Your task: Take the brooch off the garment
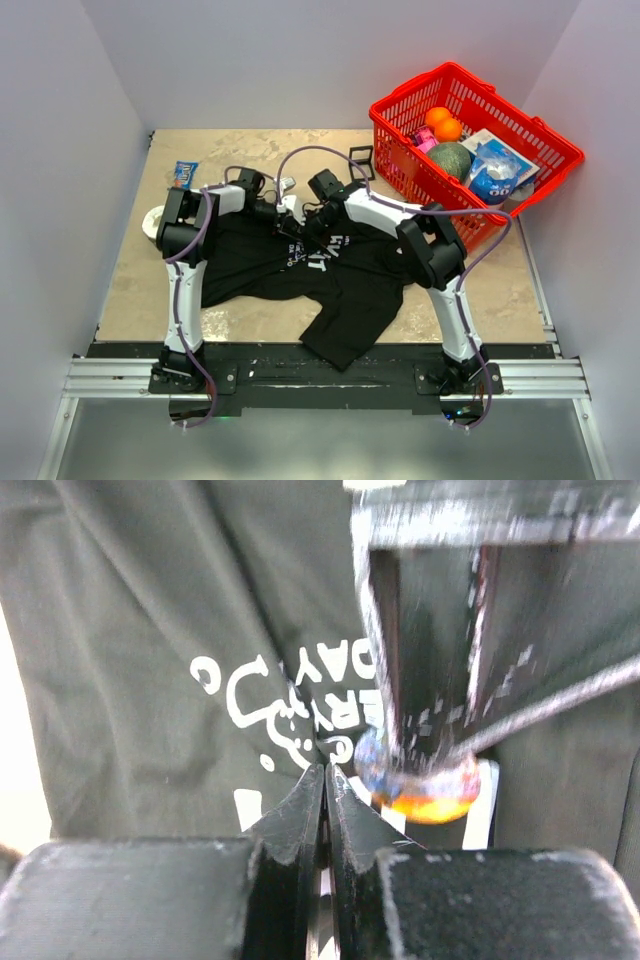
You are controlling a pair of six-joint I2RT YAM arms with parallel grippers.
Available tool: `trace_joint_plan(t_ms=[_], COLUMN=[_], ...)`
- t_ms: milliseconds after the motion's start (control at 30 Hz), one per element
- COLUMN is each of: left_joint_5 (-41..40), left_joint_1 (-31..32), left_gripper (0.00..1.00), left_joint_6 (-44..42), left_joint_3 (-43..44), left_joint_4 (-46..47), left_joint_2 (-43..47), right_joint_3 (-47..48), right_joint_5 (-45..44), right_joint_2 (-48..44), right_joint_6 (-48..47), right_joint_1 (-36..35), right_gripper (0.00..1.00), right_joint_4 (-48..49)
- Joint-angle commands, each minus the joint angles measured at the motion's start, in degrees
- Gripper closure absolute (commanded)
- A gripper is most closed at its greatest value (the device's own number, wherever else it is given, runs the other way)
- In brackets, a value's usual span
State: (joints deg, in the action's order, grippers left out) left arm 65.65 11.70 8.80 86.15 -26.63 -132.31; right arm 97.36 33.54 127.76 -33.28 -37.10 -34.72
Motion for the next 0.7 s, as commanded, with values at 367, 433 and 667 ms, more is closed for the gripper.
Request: trace_joint_plan(t_ms=[367, 433, 667], left_joint_5=[-5.9, -4.8, 2.0], left_joint_1=[-1.2, -2.0, -6.6], left_gripper=[1.00, 1.00, 1.00], left_joint_6=[-14.7, -15.0, -16.5], left_joint_3=[11.8, 13.3, 11.1], left_joint_4=[-6.1, -6.0, -4.8], left_joint_2=[7.6, 8.6, 12.9], right_joint_3=[-16.7, -15.3, -2.5], right_joint_5=[-5.1, -5.1, 7.6], right_joint_2=[-10.7, -10.0, -11.6], right_joint_6=[-1.4, -1.6, -3.9], right_joint_1=[4.5, 4.5, 8.6], right_gripper=[0.93, 0.93, 0.86], right_joint_4=[-1.7, -2.5, -9.5])
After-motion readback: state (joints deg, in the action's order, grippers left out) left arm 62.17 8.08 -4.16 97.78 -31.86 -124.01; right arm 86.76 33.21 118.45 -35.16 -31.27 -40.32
